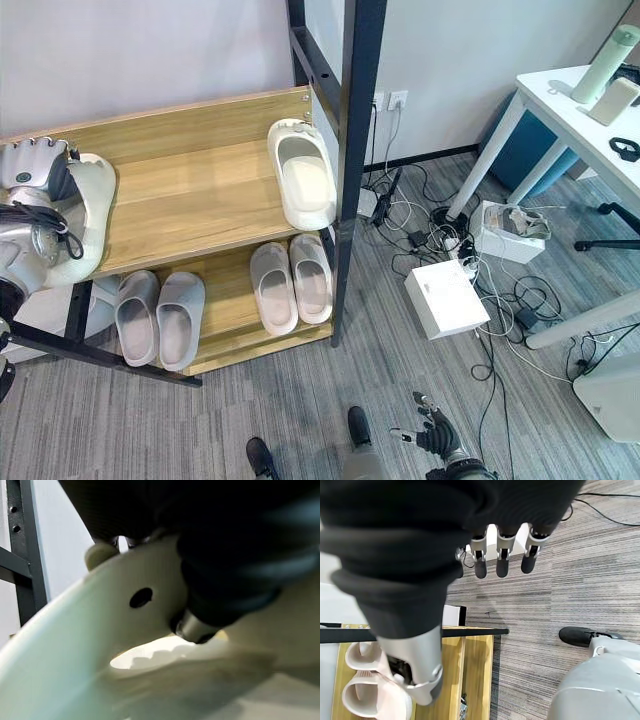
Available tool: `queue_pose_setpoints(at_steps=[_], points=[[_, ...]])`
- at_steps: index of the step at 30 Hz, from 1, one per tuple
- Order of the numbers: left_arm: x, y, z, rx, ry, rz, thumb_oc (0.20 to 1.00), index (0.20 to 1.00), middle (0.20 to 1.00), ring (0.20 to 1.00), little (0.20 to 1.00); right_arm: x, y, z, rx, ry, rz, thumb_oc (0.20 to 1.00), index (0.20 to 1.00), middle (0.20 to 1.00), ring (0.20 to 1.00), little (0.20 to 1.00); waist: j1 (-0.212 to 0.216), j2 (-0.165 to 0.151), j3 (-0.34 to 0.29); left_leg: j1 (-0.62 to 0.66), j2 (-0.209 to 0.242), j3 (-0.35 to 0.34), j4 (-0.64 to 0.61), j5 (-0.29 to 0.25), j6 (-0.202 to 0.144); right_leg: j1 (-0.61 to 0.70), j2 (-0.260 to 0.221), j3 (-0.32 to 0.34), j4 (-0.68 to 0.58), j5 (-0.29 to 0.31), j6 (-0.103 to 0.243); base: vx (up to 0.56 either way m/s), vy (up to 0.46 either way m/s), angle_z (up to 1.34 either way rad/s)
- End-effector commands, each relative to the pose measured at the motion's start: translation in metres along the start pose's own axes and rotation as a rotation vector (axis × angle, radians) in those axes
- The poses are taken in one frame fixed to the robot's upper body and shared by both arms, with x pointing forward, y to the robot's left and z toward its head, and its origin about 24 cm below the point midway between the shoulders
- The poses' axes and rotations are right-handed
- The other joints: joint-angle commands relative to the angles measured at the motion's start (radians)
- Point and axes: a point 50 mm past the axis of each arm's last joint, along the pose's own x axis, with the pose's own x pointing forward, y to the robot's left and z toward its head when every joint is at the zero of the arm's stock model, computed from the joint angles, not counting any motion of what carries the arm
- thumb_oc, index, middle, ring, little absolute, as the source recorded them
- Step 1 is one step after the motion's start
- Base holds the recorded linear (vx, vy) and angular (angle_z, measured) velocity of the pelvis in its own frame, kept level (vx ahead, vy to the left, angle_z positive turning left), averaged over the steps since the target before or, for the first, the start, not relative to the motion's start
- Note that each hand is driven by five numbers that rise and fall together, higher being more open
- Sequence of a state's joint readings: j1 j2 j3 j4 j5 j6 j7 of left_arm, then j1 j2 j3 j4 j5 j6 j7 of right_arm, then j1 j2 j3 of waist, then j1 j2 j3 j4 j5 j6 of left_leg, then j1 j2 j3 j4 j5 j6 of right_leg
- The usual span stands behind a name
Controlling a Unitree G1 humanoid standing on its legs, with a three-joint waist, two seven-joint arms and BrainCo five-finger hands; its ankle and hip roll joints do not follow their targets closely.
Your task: Arrange the slippers neatly on the shoe rack.
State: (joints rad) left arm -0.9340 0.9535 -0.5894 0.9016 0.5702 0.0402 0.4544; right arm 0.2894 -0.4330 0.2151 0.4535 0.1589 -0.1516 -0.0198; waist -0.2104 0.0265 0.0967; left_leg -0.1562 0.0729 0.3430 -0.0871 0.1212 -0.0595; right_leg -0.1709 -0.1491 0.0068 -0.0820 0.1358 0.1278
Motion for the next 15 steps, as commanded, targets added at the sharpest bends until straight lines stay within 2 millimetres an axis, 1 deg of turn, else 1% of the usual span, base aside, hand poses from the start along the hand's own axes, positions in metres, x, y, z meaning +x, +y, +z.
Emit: queue_pose_setpoints(at_steps=[1,2,3,4,6,8,9,10,13,15], points=[[0.015,0.035,0.011,-0.016,-0.057,0.139,0.2,0.2,0.2,0.2,0.2,0.004,-0.006,0.026,-0.009,-0.13,-0.004,1.0,1.0,1.0,1.0,1.0,0.005,-0.005,0.029,0.111,-0.023,-0.043,0.0,-0.104,-0.02,0.048,-0.024,-0.008,-0.005,-0.036,0.086,0.01,-0.025,0.06],[0.014,0.038,0.021,-0.044,-0.092,0.156,0.2,0.2,0.2,0.2,0.2,0.004,-0.006,0.025,-0.008,-0.124,-0.004,1.0,1.0,1.0,1.0,1.0,0.006,-0.003,0.03,0.115,-0.023,-0.05,0.0,-0.105,-0.02,0.056,-0.024,-0.014,-0.005,-0.039,0.085,0.02,-0.05,0.06],[0.012,0.041,0.035,-0.068,-0.146,0.175,0.2,0.2,0.2,0.2,0.2,0.004,-0.005,0.024,-0.002,-0.114,-0.008,1.0,1.0,1.0,1.0,1.0,0.011,0.0,0.027,0.121,-0.023,-0.057,0.0,-0.107,-0.02,0.068,-0.025,-0.024,-0.005,-0.045,0.084,0.01,-0.036,0.09],[0.012,0.041,0.035,-0.068,-0.145,0.174,0.2,0.2,0.2,0.2,0.2,0.004,-0.005,0.024,-0.004,-0.114,-0.008,1.0,1.0,1.0,1.0,1.0,0.009,0.001,0.028,0.122,-0.023,-0.059,0.0,-0.107,-0.02,0.07,-0.025,-0.025,-0.005,-0.045,0.084,0.01,-0.039,0.08],[0.01,0.041,0.046,-0.088,-0.185,0.179,0.2,0.2,0.2,0.2,0.2,0.004,-0.004,0.022,0.004,-0.103,-0.01,1.0,1.0,1.0,1.0,1.0,0.012,0.005,0.024,0.13,-0.023,-0.064,0.0,-0.109,-0.021,0.083,-0.025,-0.031,-0.005,-0.051,0.082,0.01,-0.035,0.08],[0.007,0.043,0.064,-0.122,-0.238,0.19,0.2,0.2,0.2,0.2,0.2,0.004,-0.005,0.019,0.003,-0.088,-0.014,1.0,1.0,1.0,1.0,1.0,0.01,0.01,0.017,0.143,-0.022,-0.07,0.0,-0.112,-0.022,0.1,-0.023,-0.037,-0.005,-0.058,0.079,0.01,-0.052,0.1],[0.007,0.043,0.064,-0.122,-0.238,0.19,0.2,0.2,0.2,0.2,0.2,0.004,-0.005,0.019,0.003,-0.087,-0.014,1.0,1.0,1.0,1.0,1.0,0.01,0.01,0.018,0.144,-0.022,-0.071,0.0,-0.112,-0.022,0.101,-0.023,-0.038,-0.005,-0.058,0.079,0.01,-0.04,0.15],[0.007,0.044,0.072,-0.135,-0.259,0.189,0.2,0.2,0.2,0.2,0.2,0.004,-0.006,0.019,0.002,-0.082,-0.018,1.0,1.0,1.0,1.0,1.0,0.009,0.012,0.016,0.148,-0.021,-0.072,0.0,-0.112,-0.022,0.107,-0.022,-0.04,-0.005,-0.061,0.077,0.0,-0.027,0.09],[0.01,0.038,0.085,-0.13,-0.275,0.156,0.2,0.2,0.2,0.2,0.2,0.005,-0.009,0.019,0.0,-0.08,-0.026,1.0,1.0,1.0,1.0,1.0,-0.001,0.018,0.013,0.161,-0.018,-0.071,0.0,-0.112,-0.024,0.119,-0.019,-0.04,-0.005,-0.066,0.074,-0.01,-0.042,0.02],[0.013,0.036,0.088,-0.116,-0.269,0.135,0.2,0.2,0.2,0.2,0.2,0.005,-0.012,0.02,0.0,-0.08,-0.035,1.0,1.0,1.0,1.0,1.0,-0.01,0.02,0.009,0.165,-0.016,-0.066,0.0,-0.111,-0.025,0.122,-0.016,-0.038,-0.005,-0.066,0.073,-0.01,-0.05,0.0]])
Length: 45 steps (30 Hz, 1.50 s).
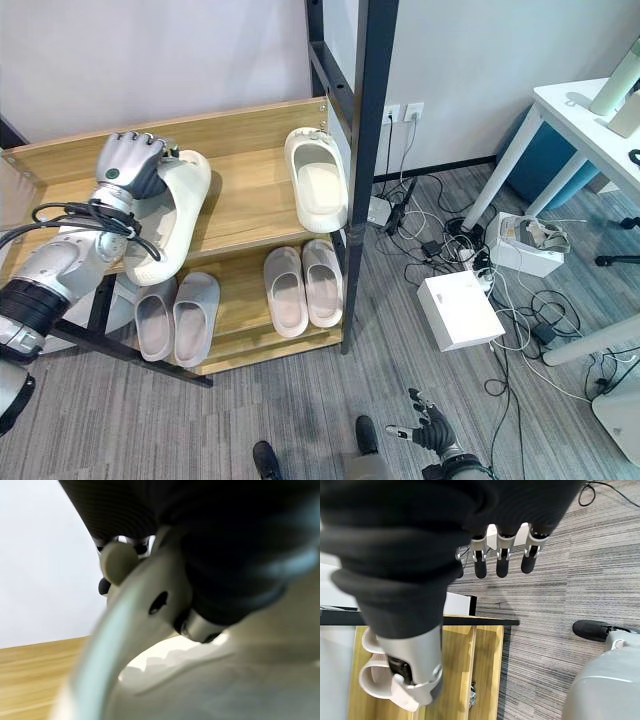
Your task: Arrange the slippers neatly on the shoe rack.
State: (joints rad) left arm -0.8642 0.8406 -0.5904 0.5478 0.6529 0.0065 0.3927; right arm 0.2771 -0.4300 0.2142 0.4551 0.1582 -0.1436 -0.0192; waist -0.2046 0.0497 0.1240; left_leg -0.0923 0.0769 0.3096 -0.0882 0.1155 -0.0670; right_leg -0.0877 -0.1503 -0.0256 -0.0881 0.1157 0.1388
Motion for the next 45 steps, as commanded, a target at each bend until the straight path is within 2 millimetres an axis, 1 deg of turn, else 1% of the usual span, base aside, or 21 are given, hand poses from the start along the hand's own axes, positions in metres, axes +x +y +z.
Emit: queue_pose_setpoints(at_steps=[1,2,7,9,11,12,13,16,22,26,28,29,30,32,34,37,38,41,42,43,45], points=[[0.025,0.023,-0.018,0.058,0.105,0.057,0.2,0.2,0.2,0.2,0.2,0.002,-0.014,0.017,0.0,-0.076,-0.041,1.0,1.0,1.0,1.0,1.0,-0.023,-0.001,-0.019,0.103,-0.018,-0.029,0.001,-0.105,-0.018,0.038,-0.012,-0.002,0.001,-0.046,0.061,-0.02,-0.055,-0.02],[0.027,0.019,-0.019,0.061,0.117,0.036,0.2,0.2,0.2,0.2,0.2,0.002,-0.015,0.017,0.0,-0.074,-0.042,1.0,1.0,1.0,1.0,1.0,-0.028,0.0,-0.019,0.104,-0.017,-0.026,0.001,-0.104,-0.018,0.037,-0.011,0.001,0.001,-0.045,0.06,-0.01,-0.047,-0.01],[0.034,0.012,-0.02,0.084,0.149,-0.03,0.2,0.2,0.2,0.2,0.2,0.001,-0.021,0.016,0.0,-0.066,-0.065,1.0,1.0,1.0,1.0,1.0,-0.057,0.009,-0.019,0.111,-0.011,-0.004,0.001,-0.102,-0.021,0.029,-0.003,0.02,0.001,-0.042,0.059,-0.01,-0.032,-0.05],[0.038,0.01,-0.018,0.085,0.153,-0.049,0.2,0.2,0.2,0.2,0.2,-0.001,-0.025,0.014,-0.005,-0.06,-0.079,1.0,1.0,1.0,1.0,1.0,-0.072,0.013,-0.017,0.111,-0.009,0.006,0.001,-0.102,-0.022,0.024,-0.002,0.029,0.001,-0.04,0.057,-0.02,-0.021,-0.19],[0.04,0.008,-0.018,0.09,0.165,-0.063,0.2,0.2,0.2,0.2,0.2,-0.002,-0.03,0.013,-0.01,-0.056,-0.092,1.0,1.0,1.0,1.0,1.0,-0.086,0.016,-0.016,0.111,-0.008,0.016,0.001,-0.102,-0.023,0.016,0.002,0.04,0.001,-0.039,0.056,-0.01,-0.011,-0.1],[0.04,0.008,-0.018,0.09,0.165,-0.063,0.2,0.2,0.2,0.2,0.2,-0.002,-0.03,0.013,-0.01,-0.056,-0.092,1.0,1.0,1.0,1.0,1.0,-0.085,0.016,-0.016,0.111,-0.008,0.017,0.001,-0.102,-0.023,0.016,0.002,0.04,0.001,-0.039,0.056,0.0,-0.014,-0.06],[0.042,0.008,-0.018,0.08,0.18,-0.07,0.2,0.2,0.2,0.2,0.2,-0.003,-0.034,0.013,-0.007,-0.056,-0.105,1.0,1.0,1.0,1.0,1.0,-0.098,0.019,-0.015,0.112,-0.006,0.025,0.001,-0.102,-0.024,0.011,0.004,0.046,0.001,-0.038,0.056,0.01,-0.012,-0.07],[0.043,0.007,-0.017,0.067,0.197,-0.077,0.2,0.2,0.2,0.2,0.2,-0.005,-0.038,0.011,0.0,-0.049,-0.123,1.0,1.0,1.0,1.0,1.0,-0.117,0.021,-0.011,0.111,-0.005,0.039,0.001,-0.103,-0.024,-0.003,0.008,0.063,0.001,-0.034,0.055,0.01,-0.007,-0.19],[0.045,0.007,-0.02,0.061,0.225,-0.085,0.2,0.2,0.2,0.2,0.2,-0.006,-0.044,0.01,0.003,-0.045,-0.141,1.0,1.0,1.0,1.0,1.0,-0.137,0.021,-0.009,0.1,-0.001,0.062,0.001,-0.103,-0.025,-0.032,0.014,0.089,0.001,-0.024,0.055,0.0,-0.008,-0.17],[0.043,0.003,-0.023,0.051,0.256,-0.111,0.2,0.2,0.2,0.2,0.2,-0.005,-0.046,0.013,0.002,-0.052,-0.141,1.0,1.0,1.0,1.0,1.0,-0.144,0.018,-0.006,0.089,0.001,0.064,0.001,-0.1,-0.026,-0.048,0.015,0.095,0.001,-0.019,0.054,0.01,-0.012,-0.13],[0.046,0.004,-0.023,0.05,0.264,-0.114,0.2,0.2,0.2,0.2,0.2,-0.005,-0.046,0.013,0.006,-0.053,-0.143,1.0,1.0,1.0,1.0,1.0,-0.147,0.018,-0.004,0.082,0.003,0.063,0.001,-0.098,-0.027,-0.055,0.015,0.095,0.001,-0.017,0.054,0.0,-0.004,-0.02],[0.047,0.006,-0.024,0.05,0.269,-0.11,0.551,0.551,0.551,0.551,0.551,-0.005,-0.046,0.013,0.012,-0.052,-0.145,1.0,1.0,1.0,1.0,1.0,-0.148,0.017,-0.005,0.077,0.003,0.062,0.001,-0.097,-0.027,-0.058,0.015,0.094,0.001,-0.016,0.054,0.0,0.0,0.0],[0.048,0.007,-0.023,0.044,0.277,-0.106,1.0,1.0,1.0,1.0,1.0,-0.005,-0.046,0.012,0.011,-0.05,-0.146,1.0,1.0,1.0,1.0,1.0,-0.15,0.014,-0.004,0.072,0.003,0.062,0.001,-0.095,-0.028,-0.062,0.016,0.093,0.001,-0.015,0.053,0.0,0.0,0.0],[0.049,0.009,-0.024,0.003,0.295,-0.089,1.0,1.0,1.0,1.0,1.0,-0.005,-0.045,0.013,0.015,-0.054,-0.143,1.0,1.0,1.0,1.0,1.0,-0.152,0.008,-0.003,0.062,0.005,0.056,0.001,-0.092,-0.029,-0.071,0.017,0.091,0.001,-0.013,0.053,0.0,0.0,0.0],[0.053,0.018,-0.027,-0.029,0.322,-0.047,1.0,1.0,1.0,1.0,1.0,-0.005,-0.043,0.013,0.014,-0.055,-0.133,1.0,1.0,1.0,1.0,1.0,-0.149,0.004,0.0,0.053,0.006,0.053,0.001,-0.091,-0.03,-0.078,0.019,0.089,0.001,-0.012,0.053,0.0,0.0,0.0],[0.053,0.021,-0.028,-0.035,0.332,-0.028,1.0,1.0,1.0,1.0,1.0,-0.005,-0.04,0.012,0.021,-0.055,-0.122,1.0,1.0,1.0,1.0,1.0,-0.143,0.002,-0.004,0.047,0.008,0.051,0.001,-0.087,-0.03,-0.082,0.019,0.087,0.001,-0.011,0.052,0.0,0.0,0.0],[0.055,0.022,-0.026,-0.042,0.329,-0.013,1.0,1.0,1.0,1.0,1.0,-0.005,-0.038,0.012,0.022,-0.054,-0.116,1.0,1.0,1.0,1.0,1.0,-0.139,0.001,-0.004,0.05,0.008,0.048,0.001,-0.088,-0.03,-0.076,0.019,0.083,0.001,-0.013,0.052,0.0,0.0,0.0],[0.055,0.018,-0.021,-0.066,0.33,-0.013,1.0,1.0,1.0,1.0,1.0,-0.006,-0.035,0.011,0.02,-0.052,-0.1,1.0,1.0,1.0,1.0,1.0,-0.129,0.0,-0.005,0.059,0.007,0.041,0.001,-0.09,-0.03,-0.064,0.02,0.078,0.001,-0.019,0.05,0.02,-0.007,0.01],[0.057,0.018,-0.015,-0.097,0.319,-0.006,1.0,1.0,1.0,1.0,1.0,-0.007,-0.034,0.011,0.019,-0.053,-0.097,1.0,1.0,1.0,1.0,1.0,-0.121,0.001,-0.005,0.065,0.007,0.034,0.001,-0.09,-0.031,-0.051,0.019,0.07,0.001,-0.024,0.048,0.0,0.0,0.0],[0.056,0.018,-0.015,-0.098,0.318,-0.006,1.0,1.0,1.0,1.0,1.0,-0.007,-0.035,0.011,0.019,-0.053,-0.098,1.0,1.0,1.0,1.0,1.0,-0.122,0.001,-0.004,0.066,0.007,0.033,0.001,-0.091,-0.031,-0.05,0.019,0.069,0.001,-0.025,0.048,0.03,-0.02,0.06],[0.059,0.022,-0.009,-0.115,0.288,0.01,1.0,1.0,1.0,1.0,1.0,-0.008,-0.034,0.01,0.025,-0.05,-0.093,1.0,1.0,1.0,1.0,1.0,-0.112,0.002,-0.005,0.071,0.006,0.023,0.001,-0.091,-0.031,-0.037,0.018,0.059,0.001,-0.031,0.047,0.02,-0.024,0.13]])
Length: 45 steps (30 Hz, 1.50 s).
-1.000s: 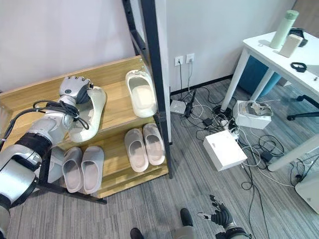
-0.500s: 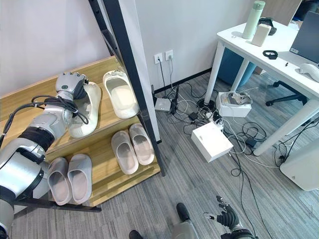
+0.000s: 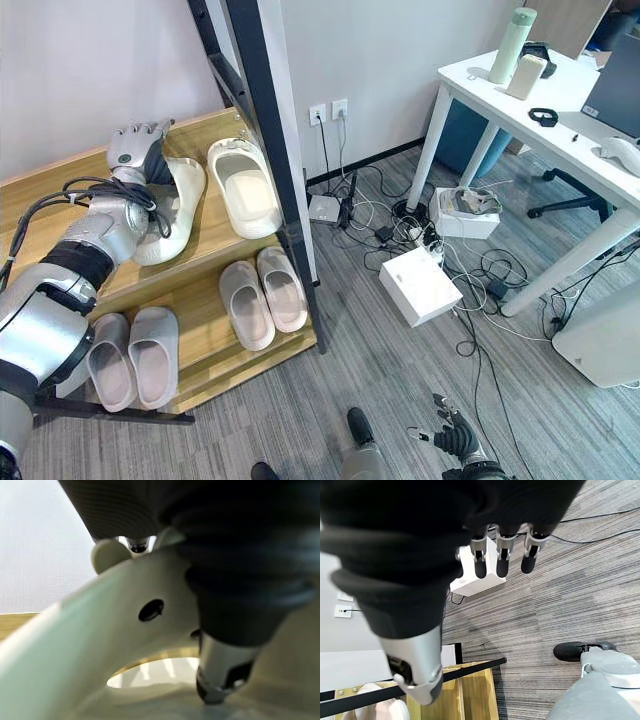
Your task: Arrange the slippers neatly on the shoe rack.
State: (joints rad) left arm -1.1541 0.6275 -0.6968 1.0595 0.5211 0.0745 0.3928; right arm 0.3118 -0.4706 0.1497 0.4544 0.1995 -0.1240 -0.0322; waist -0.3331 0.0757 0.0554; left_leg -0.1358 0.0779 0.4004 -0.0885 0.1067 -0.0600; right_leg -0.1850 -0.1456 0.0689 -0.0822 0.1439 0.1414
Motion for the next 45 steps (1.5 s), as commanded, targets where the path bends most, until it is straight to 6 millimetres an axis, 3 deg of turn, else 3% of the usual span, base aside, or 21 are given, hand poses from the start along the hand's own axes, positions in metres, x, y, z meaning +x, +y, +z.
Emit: queue_pose_setpoints(at_steps=[1,5,13,20,22,25,26,27,28,29,32,33,34,39,45], points=[[0.016,0.038,0.007,-0.087,0.003,0.111,1.0,1.0,1.0,1.0,1.0,0.001,-0.006,0.02,0.007,-0.094,0.001,1.0,1.0,1.0,1.0,1.0,0.023,-0.024,0.063,0.117,0.005,-0.072,0.001,-0.082,-0.037,0.065,0.013,-0.041,-0.005,-0.061,0.044,0.02,-0.025,0.18],[0.011,0.04,0.021,-0.102,-0.088,0.123,1.0,1.0,1.0,1.0,1.0,0.001,-0.003,0.016,0.012,-0.077,0.014,1.0,1.0,1.0,1.0,1.0,0.051,-0.021,0.063,0.124,0.003,-0.096,0.001,-0.081,-0.036,0.088,0.013,-0.065,-0.005,-0.072,0.04,0.01,-0.026,0.12],[0.003,0.044,0.028,-0.061,-0.17,0.13,1.0,1.0,1.0,1.0,1.0,0.001,0.001,0.012,0.023,-0.055,0.028,1.0,1.0,1.0,1.0,1.0,0.083,-0.022,0.063,0.127,0.004,-0.122,0.001,-0.08,-0.036,0.111,0.014,-0.091,-0.005,-0.085,0.036,-0.01,-0.024,0.15],[-0.004,0.044,0.017,-0.035,-0.18,0.122,1.0,1.0,1.0,1.0,1.0,0.002,0.002,0.01,0.005,-0.04,0.034,1.0,1.0,1.0,1.0,1.0,0.105,-0.02,0.062,0.132,0.005,-0.132,0.001,-0.078,-0.037,0.124,0.015,-0.103,-0.005,-0.089,0.034,-0.01,-0.012,0.04],[-0.01,0.053,0.01,-0.03,-0.195,0.16,1.0,1.0,1.0,1.0,1.0,0.002,0.003,0.015,-0.13,-0.061,0.047,1.0,1.0,1.0,1.0,1.0,0.12,-0.021,0.062,0.135,0.005,-0.139,0.001,-0.079,-0.036,0.13,0.015,-0.108,-0.005,-0.092,0.033,0.0,-0.023,0.05],[-0.026,0.062,0.01,-0.127,-0.27,0.216,1.0,1.0,1.0,1.0,1.0,0.0,0.005,0.008,-0.077,-0.036,0.057,1.0,1.0,1.0,1.0,1.0,0.134,-0.026,0.057,0.139,0.005,-0.149,0.001,-0.079,-0.037,0.138,0.015,-0.114,-0.005,-0.095,0.03,0.0,-0.024,0.09],[-0.039,0.061,0.013,-0.266,-0.33,0.206,1.0,1.0,1.0,1.0,1.0,0.0,0.009,0.004,-0.085,-0.017,0.075,1.0,1.0,1.0,1.0,1.0,0.143,-0.028,0.055,0.139,0.006,-0.154,0.001,-0.076,-0.038,0.144,0.015,-0.121,-0.005,-0.096,0.028,0.0,-0.016,0.04],[-0.04,0.061,0.012,-0.269,-0.327,0.204,1.0,1.0,1.0,1.0,1.0,0.0,0.009,0.004,-0.088,-0.016,0.077,1.0,1.0,1.0,1.0,1.0,0.14,-0.027,0.054,0.14,0.006,-0.154,0.001,-0.076,-0.038,0.144,0.015,-0.121,-0.005,-0.096,0.028,0.0,-0.016,0.05],[-0.053,0.05,0.006,-0.503,-0.322,0.158,1.0,1.0,1.0,1.0,1.0,0.0,0.014,0.0,-0.073,0.0,0.095,1.0,1.0,1.0,1.0,1.0,0.15,-0.03,0.05,0.142,0.005,-0.16,0.001,-0.074,-0.039,0.152,0.015,-0.127,-0.005,-0.097,0.026,0.0,-0.005,0.06],[-0.054,0.049,0.005,-0.506,-0.318,0.157,1.0,1.0,1.0,1.0,1.0,-0.001,0.014,0.0,-0.076,0.001,0.097,1.0,1.0,1.0,1.0,1.0,0.147,-0.028,0.049,0.142,0.005,-0.16,0.001,-0.075,-0.039,0.152,0.015,-0.127,-0.005,-0.097,0.026,0.01,-0.004,0.12],[-0.072,0.028,0.003,-0.868,-0.284,0.072,1.0,1.0,1.0,1.0,1.0,-0.002,0.02,-0.005,-0.087,0.024,0.123,1.0,1.0,1.0,1.0,1.0,0.158,-0.03,0.04,0.146,0.005,-0.165,0.001,-0.072,-0.04,0.161,0.014,-0.137,-0.005,-0.098,0.024,0.01,0.0,0.18],[-0.073,0.028,0.002,-0.87,-0.283,0.071,1.0,1.0,1.0,1.0,1.0,-0.002,0.02,-0.006,-0.089,0.024,0.124,1.0,1.0,1.0,1.0,1.0,0.156,-0.029,0.04,0.147,0.005,-0.165,0.001,-0.072,-0.04,0.162,0.014,-0.137,-0.005,-0.098,0.024,0.01,-0.007,0.15],[-0.082,0.011,0.006,-1.086,-0.251,-0.006,1.0,1.0,1.0,1.0,1.0,-0.003,0.022,-0.009,-0.088,0.037,0.131,1.0,1.0,1.0,1.0,1.0,0.159,-0.03,0.037,0.151,0.006,-0.168,0.001,-0.071,-0.04,0.168,0.015,-0.14,-0.005,-0.099,0.023,0.01,-0.011,0.04],[-0.09,-0.027,0.019,-1.539,-0.109,-0.156,1.0,1.0,1.0,1.0,1.0,-0.004,0.022,-0.013,-0.112,0.056,0.137,1.0,1.0,1.0,1.0,1.0,0.146,-0.034,0.029,0.155,0.01,-0.167,0.001,-0.069,-0.041,0.17,0.018,-0.14,-0.005,-0.099,0.02,0.0,-0.006,0.03],[-0.09,-0.042,0.037,-1.78,-0.021,-0.22,1.0,1.0,1.0,1.0,1.0,-0.006,0.021,-0.014,-0.142,0.064,0.146,1.0,1.0,1.0,1.0,1.0,0.128,-0.033,0.028,0.158,0.015,-0.16,0.001,-0.068,-0.043,0.166,0.022,-0.131,-0.005,-0.1,0.021,0.0,-0.002,-0.02]])
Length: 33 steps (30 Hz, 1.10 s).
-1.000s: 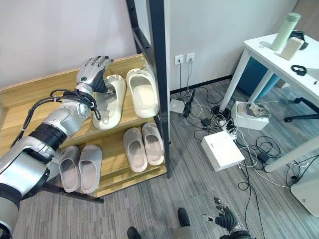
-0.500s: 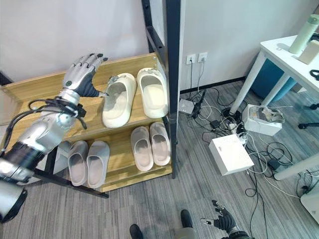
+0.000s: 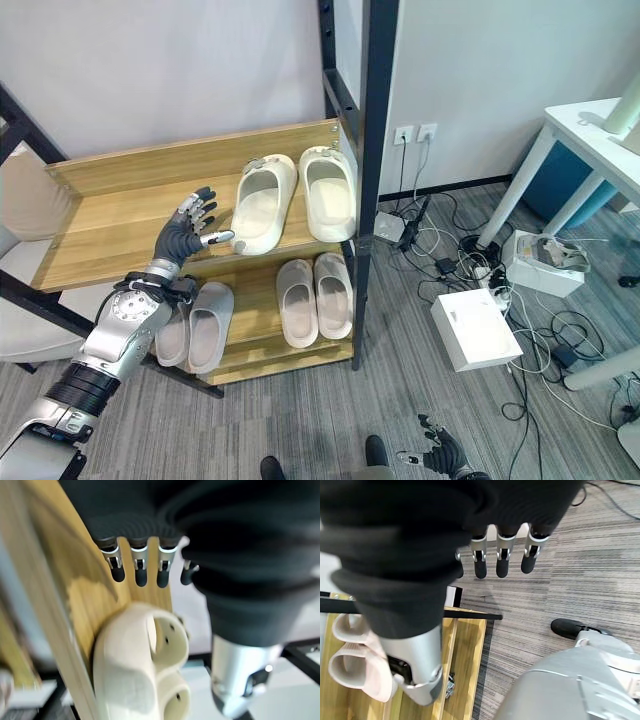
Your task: Arrange the slippers neatly on the shoe rack.
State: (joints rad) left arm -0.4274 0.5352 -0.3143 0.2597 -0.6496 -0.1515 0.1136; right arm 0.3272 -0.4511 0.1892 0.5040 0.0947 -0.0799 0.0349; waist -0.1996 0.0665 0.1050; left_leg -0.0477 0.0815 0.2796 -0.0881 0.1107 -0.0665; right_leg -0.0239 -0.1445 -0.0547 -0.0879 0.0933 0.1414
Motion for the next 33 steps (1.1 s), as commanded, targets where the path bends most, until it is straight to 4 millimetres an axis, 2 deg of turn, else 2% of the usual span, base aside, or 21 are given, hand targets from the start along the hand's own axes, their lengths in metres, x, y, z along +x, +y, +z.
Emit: queue_pose_setpoints(at_steps=[1,2,4,12,15,17,18,20,21,23,24,25,27,28,30,31,32,33], points=[[0.024,0.003,0.024,-0.116,-0.088,0.033,1.0,1.0,1.0,1.0,1.0,0.0,0.004,0.009,-0.046,-0.046,0.026,1.0,1.0,1.0,1.0,1.0,-0.006,-0.024,-0.021,0.07,0.011,-0.039,0.001,-0.072,-0.036,0.005,0.021,-0.007,0.001,-0.049,0.021,0.0,-0.008,-0.04],[0.028,-0.013,0.026,-0.185,-0.092,-0.002,1.0,1.0,1.0,1.0,1.0,0.0,0.003,0.009,-0.053,-0.042,0.025,1.0,1.0,1.0,1.0,1.0,-0.014,-0.022,-0.02,0.069,0.011,-0.038,0.001,-0.072,-0.036,0.004,0.021,-0.004,0.001,-0.049,0.02,0.0,0.0,0.0],[0.03,-0.024,0.027,-0.206,-0.085,-0.04,1.0,1.0,1.0,1.0,1.0,0.001,0.003,0.01,-0.056,-0.043,0.024,1.0,1.0,1.0,1.0,1.0,-0.02,-0.019,-0.02,0.072,0.011,-0.035,0.001,-0.073,-0.036,0.004,0.022,0.0,0.001,-0.05,0.021,0.0,0.0,0.0],[0.039,-0.052,0.034,-0.199,-0.082,-0.13,1.0,1.0,1.0,1.0,1.0,0.003,0.004,0.017,-0.06,-0.058,0.032,1.0,1.0,1.0,1.0,1.0,-0.042,-0.006,-0.021,0.079,0.012,-0.022,0.001,-0.075,-0.037,0.004,0.021,0.01,0.001,-0.051,0.022,0.0,0.0,0.0],[0.043,-0.048,0.029,-0.143,-0.062,-0.097,1.0,1.0,1.0,1.0,1.0,0.004,0.004,0.017,-0.048,-0.058,0.037,1.0,1.0,1.0,1.0,1.0,-0.047,-0.003,-0.021,0.081,0.012,-0.017,0.001,-0.074,-0.037,0.002,0.021,0.014,0.001,-0.05,0.022,-0.01,-0.009,-0.04],[0.046,-0.025,0.028,0.065,-0.062,-0.001,1.0,1.0,1.0,1.0,1.0,0.004,0.007,0.016,-0.02,-0.058,0.042,1.0,1.0,1.0,1.0,1.0,-0.042,-0.005,-0.024,0.081,0.013,-0.023,0.001,-0.072,-0.037,0.005,0.022,0.009,0.001,-0.051,0.02,-0.01,-0.01,-0.03],[0.046,-0.026,0.028,0.065,-0.062,-0.001,1.0,1.0,1.0,1.0,1.0,0.004,0.007,0.016,-0.02,-0.058,0.042,1.0,1.0,1.0,1.0,1.0,-0.042,-0.005,-0.024,0.081,0.013,-0.023,0.001,-0.072,-0.037,0.005,0.022,0.008,0.001,-0.051,0.02,0.0,0.0,0.0],[0.049,-0.009,0.027,0.213,-0.053,0.071,1.0,1.0,1.0,1.0,1.0,0.004,0.009,0.016,-0.009,-0.058,0.05,1.0,1.0,1.0,1.0,1.0,-0.037,-0.009,-0.027,0.081,0.014,-0.027,0.001,-0.07,-0.038,0.009,0.022,0.004,0.001,-0.052,0.019,0.0,0.0,0.0],[0.049,0.007,0.024,0.2,-0.042,0.181,1.0,1.0,1.0,1.0,1.0,0.005,0.012,0.016,0.003,-0.061,0.056,1.0,1.0,1.0,1.0,1.0,-0.031,-0.015,-0.031,0.083,0.015,-0.031,0.001,-0.07,-0.039,0.014,0.022,-0.004,0.001,-0.054,0.018,0.0,0.0,0.0],[0.049,0.013,0.025,0.172,-0.048,0.227,1.0,1.0,1.0,1.0,1.0,0.005,0.014,0.017,0.008,-0.064,0.06,1.0,1.0,1.0,1.0,1.0,-0.029,-0.017,-0.032,0.084,0.015,-0.034,0.001,-0.071,-0.039,0.017,0.022,-0.005,0.001,-0.055,0.018,0.0,-0.016,0.05],[0.049,0.021,0.029,0.143,-0.062,0.287,1.0,1.0,1.0,1.0,1.0,0.006,0.015,0.018,0.014,-0.066,0.063,1.0,1.0,1.0,1.0,1.0,-0.024,-0.019,-0.034,0.084,0.015,-0.036,0.001,-0.07,-0.039,0.02,0.022,-0.009,0.001,-0.056,0.017,0.01,-0.026,0.05],[0.046,0.026,0.048,0.068,-0.162,0.335,1.0,1.0,1.0,1.0,1.0,0.008,0.016,0.02,0.029,-0.077,0.06,1.0,1.0,1.0,1.0,1.0,-0.015,-0.024,-0.038,0.085,0.014,-0.042,0.001,-0.07,-0.039,0.023,0.021,-0.015,0.001,-0.056,0.017,0.0,0.0,0.0],[0.041,0.022,0.061,0.005,-0.25,0.327,1.0,1.0,1.0,1.0,1.0,0.009,0.017,0.021,0.039,-0.079,0.056,1.0,1.0,1.0,1.0,1.0,-0.006,-0.028,-0.041,0.085,0.014,-0.046,0.001,-0.071,-0.039,0.026,0.022,-0.017,0.001,-0.057,0.016,0.0,0.0,0.0],[0.04,0.022,0.061,0.005,-0.249,0.328,1.0,1.0,1.0,1.0,1.0,0.009,0.017,0.021,0.038,-0.078,0.056,1.0,1.0,1.0,1.0,1.0,-0.007,-0.027,-0.041,0.085,0.014,-0.046,0.001,-0.071,-0.039,0.026,0.022,-0.018,0.001,-0.057,0.016,0.0,-0.002,0.04],[0.027,0.009,0.079,-0.087,-0.373,0.27,1.0,1.0,1.0,1.0,1.0,0.011,0.018,0.02,0.051,-0.069,0.054,1.0,1.0,1.0,1.0,1.0,0.007,-0.035,-0.045,0.086,0.013,-0.053,0.001,-0.072,-0.037,0.032,0.02,-0.02,0.001,-0.057,0.016,0.0,0.002,0.07],[0.027,0.009,0.079,-0.087,-0.372,0.271,1.0,1.0,1.0,1.0,1.0,0.01,0.018,0.02,0.051,-0.069,0.054,1.0,1.0,1.0,1.0,1.0,0.007,-0.035,-0.045,0.086,0.013,-0.053,0.001,-0.073,-0.037,0.032,0.02,-0.02,0.001,-0.058,0.016,0.0,0.004,0.07],[0.022,0.002,0.086,-0.109,-0.416,0.229,1.0,1.0,1.0,1.0,1.0,0.011,0.018,0.019,0.053,-0.064,0.052,1.0,1.0,1.0,1.0,1.0,0.011,-0.037,-0.047,0.086,0.013,-0.054,0.001,-0.073,-0.036,0.033,0.02,-0.022,0.001,-0.058,0.016,0.0,-0.001,0.03],[0.01,-0.013,0.098,-0.162,-0.488,0.134,1.0,1.0,1.0,1.0,1.0,0.012,0.017,0.018,0.061,-0.054,0.047,1.0,1.0,1.0,1.0,1.0,0.022,-0.042,-0.049,0.086,0.012,-0.059,0.001,-0.074,-0.033,0.035,0.018,-0.026,0.001,-0.057,0.016,0.0,0.0,0.0]])
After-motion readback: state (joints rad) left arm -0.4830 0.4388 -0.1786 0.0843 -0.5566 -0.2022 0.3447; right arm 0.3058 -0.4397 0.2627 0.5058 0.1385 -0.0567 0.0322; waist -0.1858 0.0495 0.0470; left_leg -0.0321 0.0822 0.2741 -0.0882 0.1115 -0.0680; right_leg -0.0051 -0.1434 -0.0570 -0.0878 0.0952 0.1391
